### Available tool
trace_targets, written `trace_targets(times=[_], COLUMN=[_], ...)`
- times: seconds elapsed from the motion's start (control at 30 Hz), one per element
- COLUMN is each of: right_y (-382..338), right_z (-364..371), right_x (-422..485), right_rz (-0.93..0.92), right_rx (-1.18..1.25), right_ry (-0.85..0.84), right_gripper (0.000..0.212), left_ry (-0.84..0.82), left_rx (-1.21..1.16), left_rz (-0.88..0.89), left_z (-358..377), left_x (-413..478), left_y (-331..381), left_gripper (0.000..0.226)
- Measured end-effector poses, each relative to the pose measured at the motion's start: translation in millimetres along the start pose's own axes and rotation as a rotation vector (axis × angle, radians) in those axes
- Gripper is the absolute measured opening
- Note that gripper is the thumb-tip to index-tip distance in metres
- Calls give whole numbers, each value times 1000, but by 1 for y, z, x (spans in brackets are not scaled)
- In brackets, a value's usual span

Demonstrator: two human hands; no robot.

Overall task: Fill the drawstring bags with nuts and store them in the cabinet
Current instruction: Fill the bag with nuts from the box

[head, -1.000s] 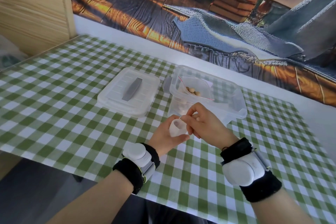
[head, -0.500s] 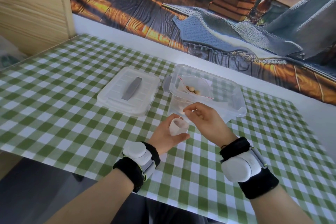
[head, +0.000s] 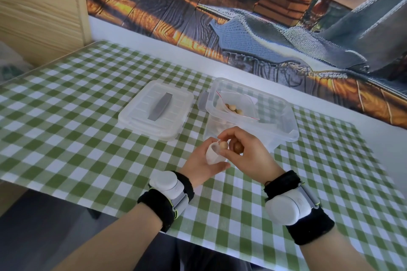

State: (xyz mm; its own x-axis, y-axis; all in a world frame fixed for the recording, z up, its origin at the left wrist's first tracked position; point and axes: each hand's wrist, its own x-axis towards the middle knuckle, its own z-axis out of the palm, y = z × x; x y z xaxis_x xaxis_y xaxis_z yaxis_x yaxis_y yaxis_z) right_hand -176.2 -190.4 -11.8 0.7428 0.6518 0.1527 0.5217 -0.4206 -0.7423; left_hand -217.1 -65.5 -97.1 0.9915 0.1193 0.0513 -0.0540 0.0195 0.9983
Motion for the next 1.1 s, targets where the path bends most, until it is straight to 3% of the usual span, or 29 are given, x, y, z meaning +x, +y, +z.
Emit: trace_targets(times=[0.27, 0.37, 0.47, 0.57, 0.77, 0.93, 1.1], right_y=[2, 5, 8, 8, 6, 6, 11], right_z=[-1, 3, 9, 11, 4, 8, 14], right_x=[1, 2, 3, 3, 1, -4, -5], right_rz=[-35, 38, 137, 121, 91, -84, -99], right_rx=[-64, -150, -129, -79, 125, 211, 155], right_ry=[31, 80, 127, 181, 62, 54, -42], right_gripper=[21, 10, 11, 9, 38, 33, 38], left_ry=[5, 0, -11, -32, -62, -70, -73], left_rx=[44, 40, 47, 80, 168, 171, 211], left_rz=[5, 13, 20, 4, -10, -10, 20], left_z=[0, -1, 0, -1, 0, 0, -1], left_x=[0, 0, 1, 0, 2, 2, 0], left_y=[-2, -2, -1, -2, -1, -2, -1], left_gripper=[37, 33, 32, 39, 35, 47, 48])
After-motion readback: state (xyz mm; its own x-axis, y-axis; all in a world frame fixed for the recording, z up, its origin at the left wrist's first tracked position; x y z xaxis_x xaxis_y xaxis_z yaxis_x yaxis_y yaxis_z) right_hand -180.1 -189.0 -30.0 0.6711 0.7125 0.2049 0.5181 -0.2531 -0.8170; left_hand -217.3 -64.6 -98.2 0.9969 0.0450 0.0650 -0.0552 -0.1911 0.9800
